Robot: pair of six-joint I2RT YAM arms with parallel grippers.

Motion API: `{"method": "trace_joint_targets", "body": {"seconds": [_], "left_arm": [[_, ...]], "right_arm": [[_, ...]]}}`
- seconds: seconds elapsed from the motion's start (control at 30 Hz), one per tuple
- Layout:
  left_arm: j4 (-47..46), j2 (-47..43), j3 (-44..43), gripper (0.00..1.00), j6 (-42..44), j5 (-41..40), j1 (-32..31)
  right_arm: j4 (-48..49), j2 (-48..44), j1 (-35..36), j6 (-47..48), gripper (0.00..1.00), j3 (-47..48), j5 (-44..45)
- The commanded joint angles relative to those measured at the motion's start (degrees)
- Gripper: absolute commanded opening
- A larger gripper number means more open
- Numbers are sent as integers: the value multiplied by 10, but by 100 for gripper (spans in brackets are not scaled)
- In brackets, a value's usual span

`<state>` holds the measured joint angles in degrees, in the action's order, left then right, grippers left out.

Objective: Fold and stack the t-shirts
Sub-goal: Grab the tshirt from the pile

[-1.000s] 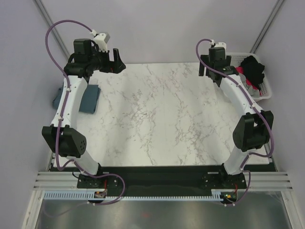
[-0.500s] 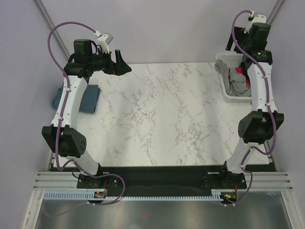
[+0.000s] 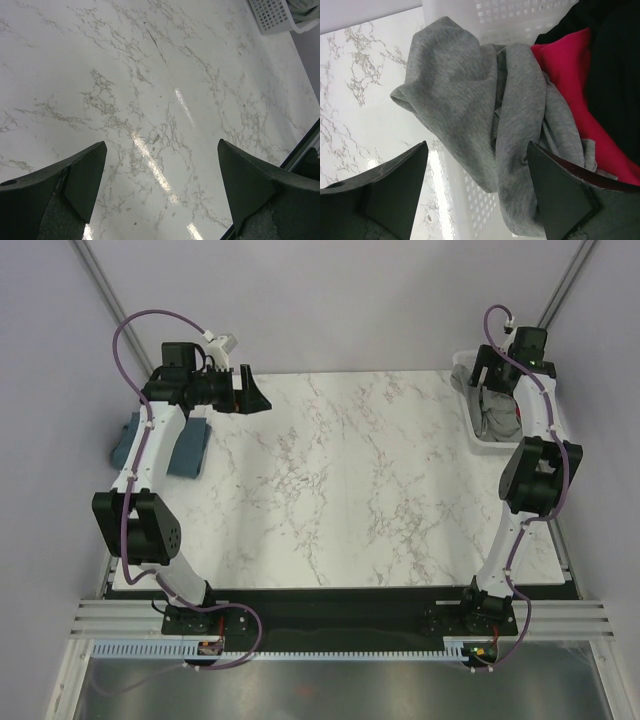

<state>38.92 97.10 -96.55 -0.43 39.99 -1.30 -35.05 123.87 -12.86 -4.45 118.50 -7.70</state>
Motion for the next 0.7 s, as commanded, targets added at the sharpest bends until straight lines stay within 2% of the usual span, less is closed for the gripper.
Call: {"method": "trace_joint_targets", "body": {"seconds": [0.0, 0.2, 0.5, 0.6, 0.67], "left_arm": [[-16, -3, -6, 100, -6, -12, 0], [-21, -2, 4, 99, -6, 4, 0], [-24, 23, -29, 99, -6, -18, 0], [-24, 35, -45, 98, -10, -8, 0], [-24, 38, -49, 96, -10, -8, 0]], "right_arm": [[21, 1, -1, 8, 88, 10, -18], [22, 8, -1, 12, 86, 11, -3], [5, -31, -1, 30, 83, -63, 27], [0, -40, -1, 41, 76, -85, 33], [1, -43, -1, 41, 59, -84, 33]]}}
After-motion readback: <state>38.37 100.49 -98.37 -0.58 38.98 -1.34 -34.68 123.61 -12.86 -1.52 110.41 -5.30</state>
